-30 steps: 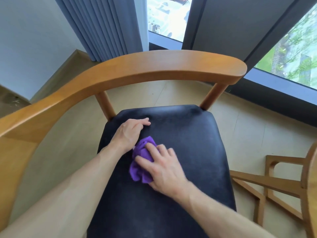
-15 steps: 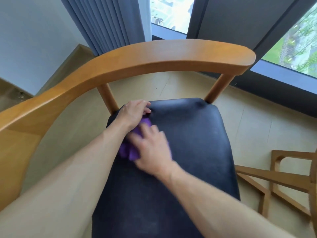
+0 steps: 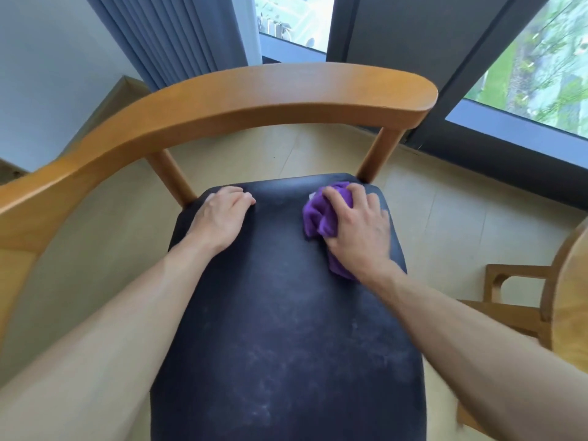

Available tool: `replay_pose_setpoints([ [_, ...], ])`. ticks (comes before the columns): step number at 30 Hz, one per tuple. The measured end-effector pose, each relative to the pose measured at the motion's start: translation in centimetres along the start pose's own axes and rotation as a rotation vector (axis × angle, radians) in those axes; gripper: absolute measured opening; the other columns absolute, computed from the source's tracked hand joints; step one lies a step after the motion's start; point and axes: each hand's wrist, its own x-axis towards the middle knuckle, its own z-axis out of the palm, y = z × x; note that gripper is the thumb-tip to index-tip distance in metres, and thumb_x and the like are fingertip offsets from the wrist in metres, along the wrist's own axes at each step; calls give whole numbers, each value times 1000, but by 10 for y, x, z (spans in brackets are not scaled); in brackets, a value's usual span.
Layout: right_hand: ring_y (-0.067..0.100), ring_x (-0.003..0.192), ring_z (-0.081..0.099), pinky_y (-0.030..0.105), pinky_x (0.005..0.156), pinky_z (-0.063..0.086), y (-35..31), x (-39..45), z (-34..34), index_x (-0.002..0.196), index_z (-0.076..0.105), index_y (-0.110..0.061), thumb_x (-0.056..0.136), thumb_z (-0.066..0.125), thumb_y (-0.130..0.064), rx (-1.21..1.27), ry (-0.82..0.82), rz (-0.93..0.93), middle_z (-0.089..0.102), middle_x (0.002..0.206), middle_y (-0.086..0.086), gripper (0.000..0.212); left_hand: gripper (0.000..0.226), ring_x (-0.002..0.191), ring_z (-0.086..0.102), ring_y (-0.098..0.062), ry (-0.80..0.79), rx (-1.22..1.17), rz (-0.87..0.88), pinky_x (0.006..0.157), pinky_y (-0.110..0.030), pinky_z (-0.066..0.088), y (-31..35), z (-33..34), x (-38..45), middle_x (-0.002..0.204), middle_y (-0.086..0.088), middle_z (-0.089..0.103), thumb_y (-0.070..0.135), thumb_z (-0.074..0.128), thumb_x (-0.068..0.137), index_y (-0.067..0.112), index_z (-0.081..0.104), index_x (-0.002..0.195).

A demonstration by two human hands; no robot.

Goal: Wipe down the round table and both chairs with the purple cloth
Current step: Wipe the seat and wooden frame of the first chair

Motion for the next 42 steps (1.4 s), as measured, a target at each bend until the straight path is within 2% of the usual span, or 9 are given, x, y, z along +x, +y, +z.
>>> replay_pose_setpoints([
  [4,33,102,46,39,71,40,-74,-7,12,121,51,-32,63,73,-36,104,22,53,45,130,7,63,39,108,56,-16,-1,-245,-93,98,-34,43,0,-3,10,116,6,67,37,34,103,30,72,94],
  [9,28,99,43,37,68,30,-123,-87,20,116,56,-34,65,75,-44,236,-172,-785,45,121,1,55,47,110,61,-14,-32,-403,-139,99,-40,48,-4,-10,12,122,4,68,47,27,105,32,71,93],
  [12,25,93,44,36,68,32,-91,-123,20,115,56,-37,72,71,-43,144,-290,-1023,46,126,0,45,57,119,58,-16,-53,-288,-162,110,-46,41,-5,-9,6,123,9,68,70,25,84,41,74,92],
  [21,35,96,52,42,73,49,55,-41,-9,124,54,-33,64,68,-32,7,-66,-406,48,132,6,61,63,118,61,-16,-115,-404,-141,111,-45,41,-15,-16,0,127,9,66,76,26,82,42,74,105],
  [26,35,101,50,42,73,51,17,-11,0,130,47,-35,70,67,-28,91,47,102,47,127,5,63,62,118,61,-16,-118,-436,-113,110,-43,43,-18,-17,-1,126,7,67,73,27,85,39,73,108],
  [33,30,89,47,37,65,34,-104,-132,16,117,48,-31,58,70,-37,165,-250,-670,46,121,5,63,53,127,53,-11,-139,-382,-87,115,-38,35,-16,-15,-6,134,14,62,73,28,85,46,73,91],
  [37,25,85,48,35,72,45,-81,-186,16,124,44,-40,84,54,-36,126,-356,-1041,48,126,1,41,49,115,44,-4,-131,-242,-90,98,-25,27,-17,-10,-9,119,31,53,67,24,96,51,70,97],
  [39,25,80,46,34,68,41,-56,-180,12,124,44,-39,89,48,-30,146,-320,-1042,51,122,2,36,46,119,42,-2,-137,-211,-78,97,-22,24,-16,-9,-11,116,37,51,65,25,98,49,69,101],
  [42,29,87,48,36,67,39,-22,-129,-1,122,50,-35,75,58,-36,139,-252,-808,51,126,6,47,46,142,35,-9,-158,-116,-20,107,-22,22,-13,-4,-14,152,20,42,58,30,101,39,70,115],
])
